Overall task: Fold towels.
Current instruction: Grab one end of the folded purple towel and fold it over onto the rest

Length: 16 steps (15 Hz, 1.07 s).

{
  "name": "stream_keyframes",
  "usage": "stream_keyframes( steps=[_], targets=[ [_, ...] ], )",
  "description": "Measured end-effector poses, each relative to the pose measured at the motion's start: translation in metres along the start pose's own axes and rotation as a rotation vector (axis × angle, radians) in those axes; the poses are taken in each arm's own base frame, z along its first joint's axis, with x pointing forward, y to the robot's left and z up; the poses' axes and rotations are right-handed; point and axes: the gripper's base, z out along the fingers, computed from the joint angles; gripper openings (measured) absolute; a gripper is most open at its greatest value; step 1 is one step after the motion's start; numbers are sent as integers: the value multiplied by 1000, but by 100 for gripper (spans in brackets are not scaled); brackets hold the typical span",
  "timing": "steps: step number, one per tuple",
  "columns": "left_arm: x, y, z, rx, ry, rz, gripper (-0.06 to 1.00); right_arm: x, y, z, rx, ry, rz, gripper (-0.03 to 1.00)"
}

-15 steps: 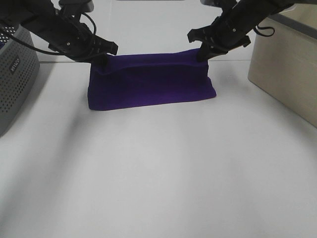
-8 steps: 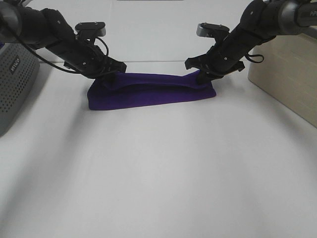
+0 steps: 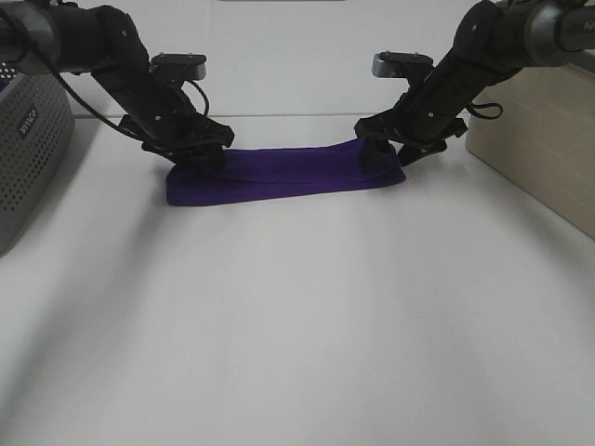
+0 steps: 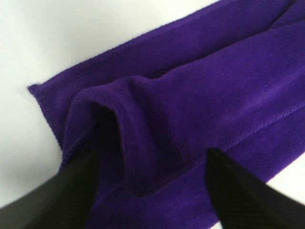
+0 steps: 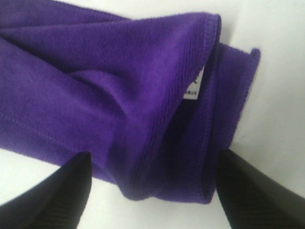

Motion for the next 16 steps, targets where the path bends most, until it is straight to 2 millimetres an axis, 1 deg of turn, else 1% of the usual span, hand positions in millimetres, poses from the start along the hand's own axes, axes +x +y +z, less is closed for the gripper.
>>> stream_keyframes(
  steps=[1, 2, 3, 4, 5, 6, 7, 8, 9, 11, 13, 16],
  targets=[
    [0, 0, -3, -1, 30, -1, 74, 2, 0, -3, 3, 28, -17, 75],
    [-5, -1, -12, 2, 54, 8, 81, 1, 1, -9, 9, 46, -39, 76],
    [-10, -4, -22, 10, 91, 22, 83, -3, 4, -22, 17, 39, -59, 77],
    [-19, -1, -44, 7, 141, 39, 85, -17, 14, -61, 21, -23, -86, 77],
    [-19, 8, -50, 9, 164, 9, 85, -21, 20, -80, 14, -33, -97, 77],
    [-16, 21, -50, 33, 186, -42, 84, -22, 24, -95, 6, -30, -103, 77],
    [-11, 37, -45, 75, 197, -104, 84, -22, 28, -105, -2, -20, -103, 77],
    [-8, 45, -41, 102, 201, -134, 84, -22, 29, -109, -5, -17, -104, 77],
    [-2, 57, -31, 149, 205, -174, 84, -21, 30, -112, -11, 0, -100, 77],
    [6, 71, -16, 233, 198, -223, 84, -18, 32, -115, -20, 27, -93, 77],
    [11, 76, -4, 260, 194, -236, 84, -16, 32, -115, -26, 48, -92, 77],
    [10, 76, 3, 302, 166, -253, 84, -15, 32, -115, -30, 62, -91, 77]
  ],
)
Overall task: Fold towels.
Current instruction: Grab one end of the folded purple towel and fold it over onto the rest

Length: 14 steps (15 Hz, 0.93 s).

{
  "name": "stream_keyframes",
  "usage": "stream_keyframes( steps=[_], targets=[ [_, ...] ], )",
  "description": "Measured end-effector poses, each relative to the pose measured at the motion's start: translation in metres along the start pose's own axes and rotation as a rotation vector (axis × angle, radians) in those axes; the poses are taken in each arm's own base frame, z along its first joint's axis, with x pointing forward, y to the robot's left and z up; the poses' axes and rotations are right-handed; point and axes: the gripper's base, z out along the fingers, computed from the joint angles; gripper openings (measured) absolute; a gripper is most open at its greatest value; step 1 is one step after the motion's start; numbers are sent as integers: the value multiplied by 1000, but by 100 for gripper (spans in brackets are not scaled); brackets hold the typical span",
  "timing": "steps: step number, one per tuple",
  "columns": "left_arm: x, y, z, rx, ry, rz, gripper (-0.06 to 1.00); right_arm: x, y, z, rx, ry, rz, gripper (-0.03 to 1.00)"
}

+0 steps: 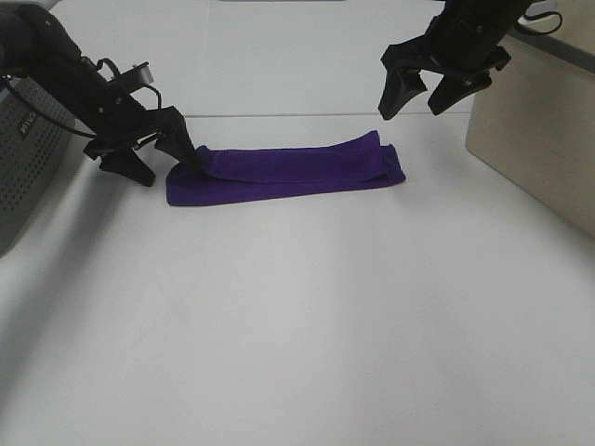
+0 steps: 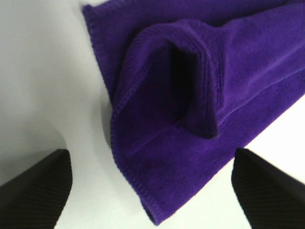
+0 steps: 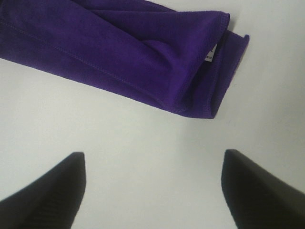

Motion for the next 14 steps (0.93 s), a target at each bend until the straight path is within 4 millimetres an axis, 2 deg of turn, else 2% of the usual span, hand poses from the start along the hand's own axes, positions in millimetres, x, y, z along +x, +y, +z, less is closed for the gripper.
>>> stream_keyframes(
  steps=[3, 6, 7, 10, 11, 14],
  targets=[
    [-2, -5, 9, 47, -15, -17, 83, 1, 0, 0, -2, 7, 6, 77],
    [-2, -32, 30, 62, -18, 22, 80, 1, 0, 0, -4, 7, 14, 77],
    [-3, -43, 40, 52, -36, 21, 64, 2, 1, 0, -10, 27, 16, 77],
    [-2, -36, 47, 23, -41, 14, 13, 5, 2, 0, -21, 60, 16, 77],
    [-2, -35, 47, 20, -45, 16, 4, 6, 2, 0, -24, 69, 16, 77],
    [-3, -34, 43, 8, -34, 41, 4, 10, 4, -1, -38, 112, 17, 77]
  ],
)
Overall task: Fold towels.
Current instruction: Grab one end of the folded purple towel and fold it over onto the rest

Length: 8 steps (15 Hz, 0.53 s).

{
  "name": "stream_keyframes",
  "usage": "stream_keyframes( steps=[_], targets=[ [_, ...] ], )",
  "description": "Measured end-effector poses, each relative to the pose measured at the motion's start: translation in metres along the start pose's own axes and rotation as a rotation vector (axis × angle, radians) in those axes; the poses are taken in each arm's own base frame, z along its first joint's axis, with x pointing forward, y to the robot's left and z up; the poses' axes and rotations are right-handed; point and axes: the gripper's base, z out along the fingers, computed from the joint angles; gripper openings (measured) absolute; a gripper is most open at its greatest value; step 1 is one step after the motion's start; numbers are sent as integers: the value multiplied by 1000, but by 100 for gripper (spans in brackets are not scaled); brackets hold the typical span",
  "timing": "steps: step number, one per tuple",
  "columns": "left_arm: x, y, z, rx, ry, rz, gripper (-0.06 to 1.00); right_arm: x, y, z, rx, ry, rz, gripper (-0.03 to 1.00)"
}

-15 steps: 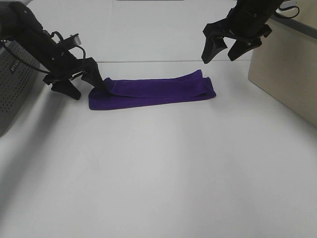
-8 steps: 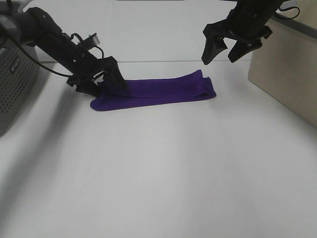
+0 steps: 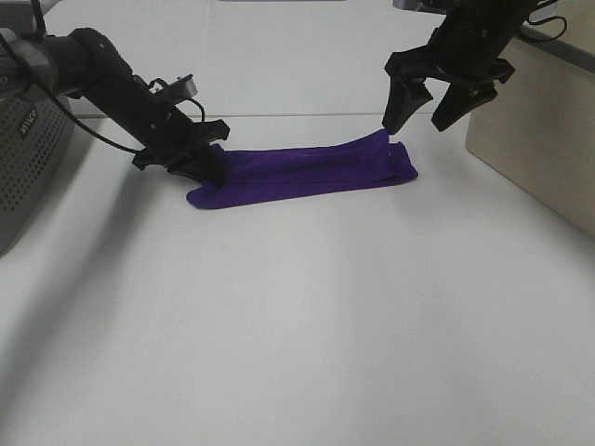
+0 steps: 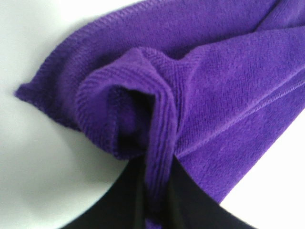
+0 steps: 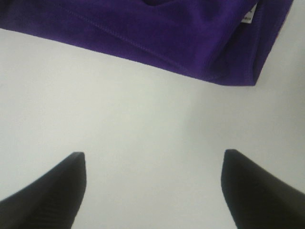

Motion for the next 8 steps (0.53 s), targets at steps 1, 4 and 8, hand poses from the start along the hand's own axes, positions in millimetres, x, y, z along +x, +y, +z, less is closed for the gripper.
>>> stream_keyframes(
  steps=[1, 4, 8],
  targets=[
    [0, 0, -3, -13, 10, 16, 4, 1, 0, 0, -4, 14, 0, 77],
    [-8, 12, -43, -82, 42, 73, 4, 6, 2, -1, -21, 68, 9, 76],
    [-30, -9, -105, -97, -105, 131, 4, 6, 9, -21, -22, 37, -4, 76]
  ],
)
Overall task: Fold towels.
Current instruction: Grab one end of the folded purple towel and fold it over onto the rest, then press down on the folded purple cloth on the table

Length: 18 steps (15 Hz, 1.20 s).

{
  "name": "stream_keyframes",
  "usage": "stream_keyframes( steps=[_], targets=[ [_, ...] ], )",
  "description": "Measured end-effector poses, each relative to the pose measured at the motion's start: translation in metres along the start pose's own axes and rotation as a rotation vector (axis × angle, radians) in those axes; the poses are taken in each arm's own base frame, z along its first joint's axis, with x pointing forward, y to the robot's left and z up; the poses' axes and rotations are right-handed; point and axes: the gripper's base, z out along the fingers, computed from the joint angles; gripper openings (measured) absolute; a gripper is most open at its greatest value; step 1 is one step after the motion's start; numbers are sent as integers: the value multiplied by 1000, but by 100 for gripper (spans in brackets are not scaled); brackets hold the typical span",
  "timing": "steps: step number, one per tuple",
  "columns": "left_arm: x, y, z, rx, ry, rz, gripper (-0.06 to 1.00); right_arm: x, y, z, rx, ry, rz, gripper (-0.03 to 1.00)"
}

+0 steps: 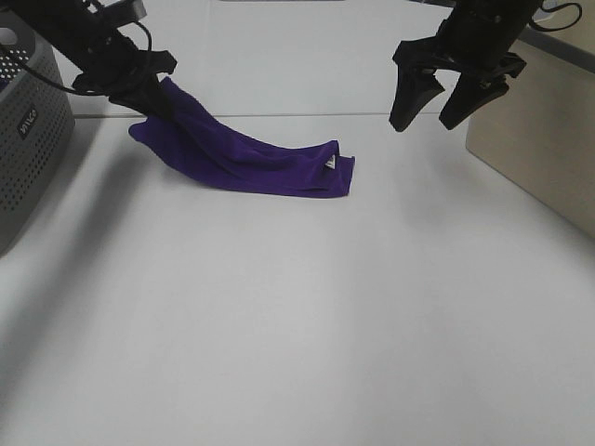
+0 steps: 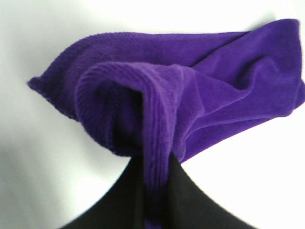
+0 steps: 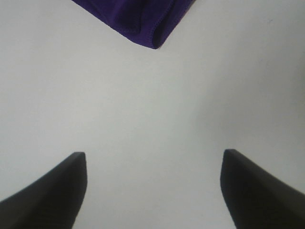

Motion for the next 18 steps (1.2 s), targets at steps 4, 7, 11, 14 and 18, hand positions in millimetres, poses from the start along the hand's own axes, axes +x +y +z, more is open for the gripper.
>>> stream_keyframes(
  steps=[4, 7, 11, 14, 18],
  targets=[
    [1, -65, 30, 66, 40, 115, 4, 0, 11, -27, -15, -64, -11, 76],
    [4, -102, 63, 95, 24, 165, 4, 1, 18, -40, -27, -96, -15, 76],
    [2, -125, 81, 167, -60, 136, 7, 2, 20, -47, -26, -112, -20, 76],
    [-1, -139, 84, 211, -111, 115, 38, 2, 20, -47, -26, -112, -20, 76],
    [-4, -152, 84, 302, -150, 91, 65, 2, 20, -47, -28, -113, -19, 76]
  ],
)
